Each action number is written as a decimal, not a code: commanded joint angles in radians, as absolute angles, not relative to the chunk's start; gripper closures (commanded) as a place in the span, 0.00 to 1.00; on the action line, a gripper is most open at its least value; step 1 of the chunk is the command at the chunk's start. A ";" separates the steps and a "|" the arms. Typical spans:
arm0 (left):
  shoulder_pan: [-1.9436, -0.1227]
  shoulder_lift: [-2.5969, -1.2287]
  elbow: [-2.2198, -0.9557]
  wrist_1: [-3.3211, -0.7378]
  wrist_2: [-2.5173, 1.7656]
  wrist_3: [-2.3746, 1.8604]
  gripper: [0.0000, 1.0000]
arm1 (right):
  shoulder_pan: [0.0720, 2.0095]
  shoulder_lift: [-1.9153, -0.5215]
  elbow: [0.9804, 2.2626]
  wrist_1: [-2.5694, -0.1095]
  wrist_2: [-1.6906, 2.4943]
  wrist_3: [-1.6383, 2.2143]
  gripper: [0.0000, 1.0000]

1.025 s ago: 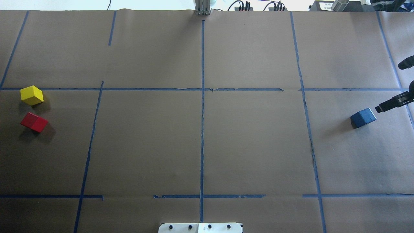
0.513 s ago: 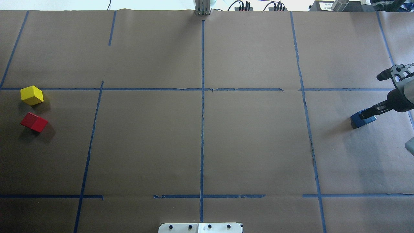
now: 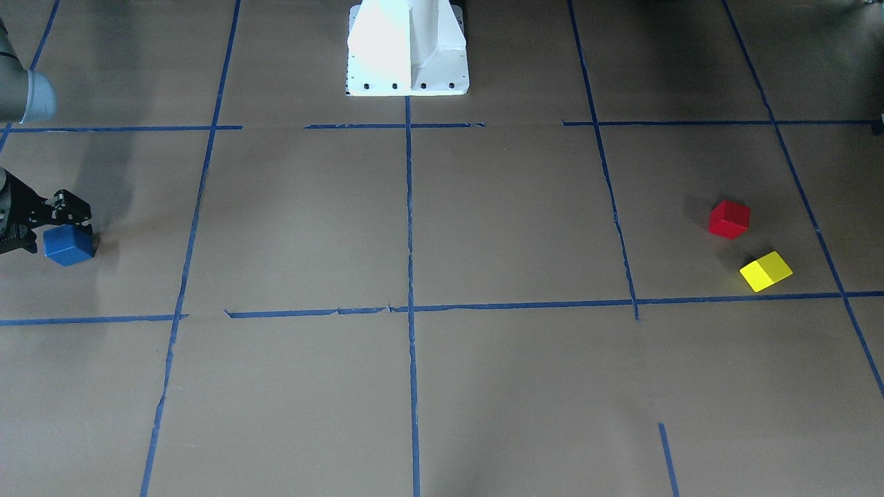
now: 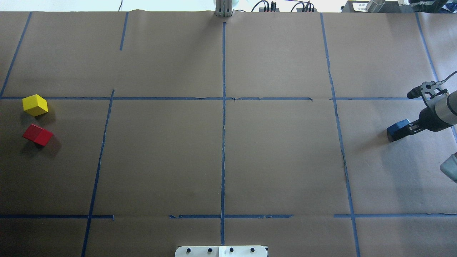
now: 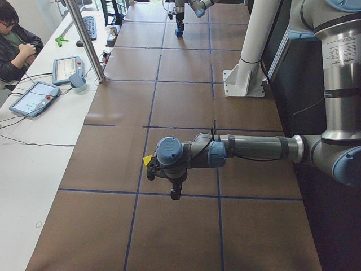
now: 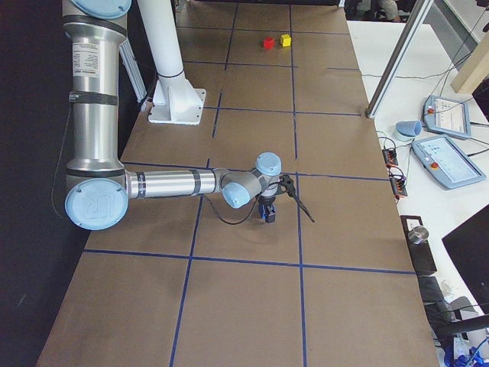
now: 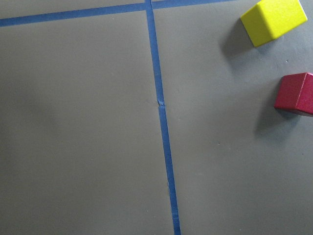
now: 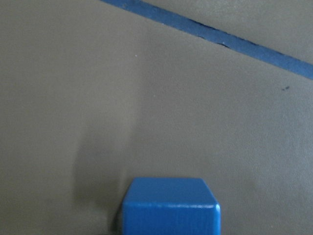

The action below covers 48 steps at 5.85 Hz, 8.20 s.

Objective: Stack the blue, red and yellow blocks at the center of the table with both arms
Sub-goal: 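Reach the right gripper down to the blue block and grasp it, then carry the blue block with the right gripper to the table center, then release the blue block at center and withdraw the right arm, then reach the left gripper down to the red block and grasp it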

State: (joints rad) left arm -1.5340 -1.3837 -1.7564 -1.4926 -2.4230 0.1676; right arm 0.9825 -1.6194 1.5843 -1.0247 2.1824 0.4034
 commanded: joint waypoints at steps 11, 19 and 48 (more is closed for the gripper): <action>-1.534 -1.385 -1.756 -1.494 -2.424 0.169 0.00 | 0.505 -0.735 1.438 -1.516 1.855 1.318 0.91; -1.534 -1.385 -1.756 -1.494 -2.424 0.169 0.00 | 0.459 -0.684 1.365 -1.490 1.830 1.355 0.01; -0.937 -1.609 -1.692 -2.148 -2.194 -0.657 0.97 | 1.552 -1.663 1.706 -1.628 2.342 -0.364 0.00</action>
State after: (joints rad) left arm -0.9373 -1.5686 -1.6476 -2.1994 -2.1933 -0.5784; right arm 1.5524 -1.6624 1.7092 -1.6276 2.3424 -0.3639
